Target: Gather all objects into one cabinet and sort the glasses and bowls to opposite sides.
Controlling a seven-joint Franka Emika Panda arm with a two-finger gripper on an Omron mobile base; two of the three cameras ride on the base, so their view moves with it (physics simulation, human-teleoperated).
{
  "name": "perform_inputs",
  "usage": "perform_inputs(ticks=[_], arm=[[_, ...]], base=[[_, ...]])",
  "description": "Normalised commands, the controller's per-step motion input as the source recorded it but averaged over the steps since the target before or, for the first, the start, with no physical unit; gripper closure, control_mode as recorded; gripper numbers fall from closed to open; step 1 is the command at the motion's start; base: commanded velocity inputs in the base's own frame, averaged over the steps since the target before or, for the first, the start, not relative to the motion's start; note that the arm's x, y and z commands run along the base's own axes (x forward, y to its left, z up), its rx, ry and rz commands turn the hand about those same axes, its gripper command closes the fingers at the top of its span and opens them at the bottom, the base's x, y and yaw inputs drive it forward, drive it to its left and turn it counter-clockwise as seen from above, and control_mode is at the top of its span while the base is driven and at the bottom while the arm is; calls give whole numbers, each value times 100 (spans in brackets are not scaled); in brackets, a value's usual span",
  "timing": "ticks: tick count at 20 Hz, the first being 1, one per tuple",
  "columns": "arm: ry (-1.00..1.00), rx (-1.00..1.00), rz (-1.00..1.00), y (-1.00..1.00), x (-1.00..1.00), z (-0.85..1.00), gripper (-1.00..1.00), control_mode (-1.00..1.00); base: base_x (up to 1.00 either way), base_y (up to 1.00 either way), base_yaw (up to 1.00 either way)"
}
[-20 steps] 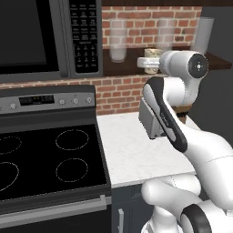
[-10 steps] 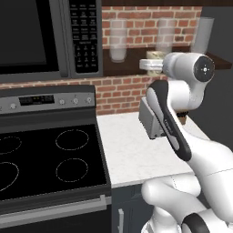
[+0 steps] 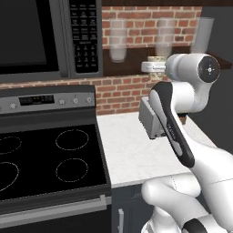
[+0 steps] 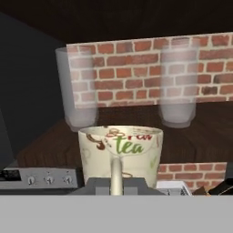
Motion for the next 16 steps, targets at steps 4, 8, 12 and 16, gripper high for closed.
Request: perform_inputs(ticks=[4, 8, 12, 16], arm=[[8, 0, 1, -1, -26, 0, 100, -100], [11, 0, 0, 0, -34, 0, 100, -100], [8, 0, 0, 0, -35, 0, 100, -100], [2, 0, 0, 0, -12, 0, 100, -100]], base=[[0, 0, 0], [0, 0, 0], [0, 0, 0], [0, 0, 0]])
